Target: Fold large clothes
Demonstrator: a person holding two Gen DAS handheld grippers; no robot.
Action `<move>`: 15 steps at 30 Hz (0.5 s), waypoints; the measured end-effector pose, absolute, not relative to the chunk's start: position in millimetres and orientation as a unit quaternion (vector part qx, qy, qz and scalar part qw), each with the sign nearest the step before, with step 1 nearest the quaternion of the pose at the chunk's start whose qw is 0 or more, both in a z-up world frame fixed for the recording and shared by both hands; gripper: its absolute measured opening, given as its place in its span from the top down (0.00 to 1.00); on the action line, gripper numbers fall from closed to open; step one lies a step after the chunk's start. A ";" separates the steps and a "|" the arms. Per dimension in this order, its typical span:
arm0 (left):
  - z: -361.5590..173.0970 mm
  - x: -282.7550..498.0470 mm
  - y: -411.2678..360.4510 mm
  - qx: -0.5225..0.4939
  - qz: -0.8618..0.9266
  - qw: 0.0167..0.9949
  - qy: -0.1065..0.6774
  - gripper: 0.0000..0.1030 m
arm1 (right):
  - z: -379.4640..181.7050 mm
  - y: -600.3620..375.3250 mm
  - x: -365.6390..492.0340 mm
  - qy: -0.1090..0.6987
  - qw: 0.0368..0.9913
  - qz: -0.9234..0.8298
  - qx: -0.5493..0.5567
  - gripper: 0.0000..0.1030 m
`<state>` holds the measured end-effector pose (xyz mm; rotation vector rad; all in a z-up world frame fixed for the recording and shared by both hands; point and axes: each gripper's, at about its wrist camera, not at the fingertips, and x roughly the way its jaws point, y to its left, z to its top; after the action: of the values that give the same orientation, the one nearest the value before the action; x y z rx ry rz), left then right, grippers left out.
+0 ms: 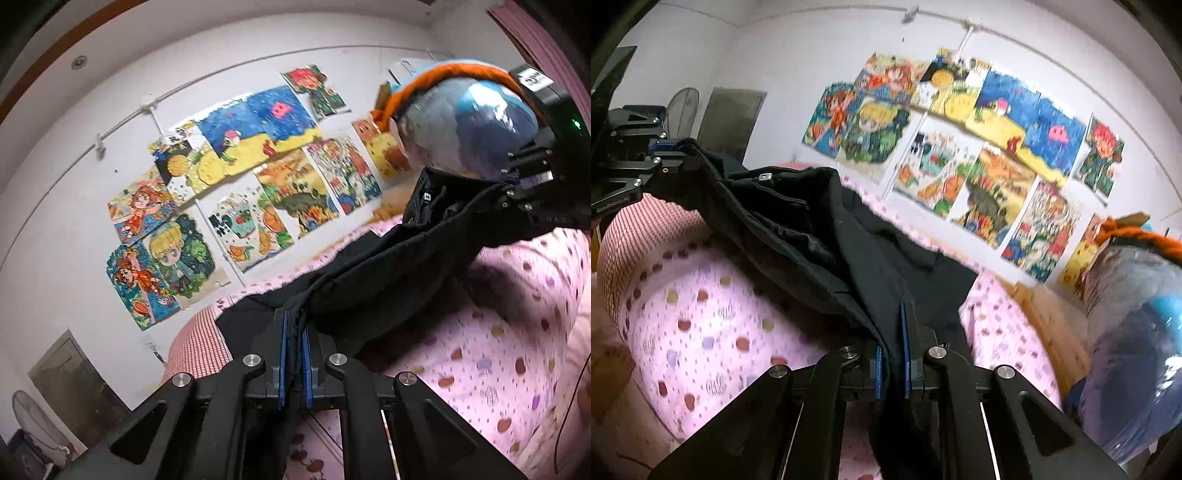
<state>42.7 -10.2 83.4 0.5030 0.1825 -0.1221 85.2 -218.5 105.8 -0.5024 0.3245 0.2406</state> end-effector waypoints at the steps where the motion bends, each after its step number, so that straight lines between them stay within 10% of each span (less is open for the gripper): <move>1: 88.3 43.0 -8.5 0.246 -0.061 0.963 0.088 0.93 | 109.6 -217.8 83.9 0.157 0.949 0.119 -0.245 0.93; 15: 171.9 37.3 4.9 0.170 -0.054 0.983 0.036 0.94 | 194.3 -215.8 60.2 0.067 0.972 0.113 -0.194 0.94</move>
<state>37.3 4.9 171.9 0.3419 0.0715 -0.1087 60.2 -215.8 194.3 -0.3924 0.1343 0.2274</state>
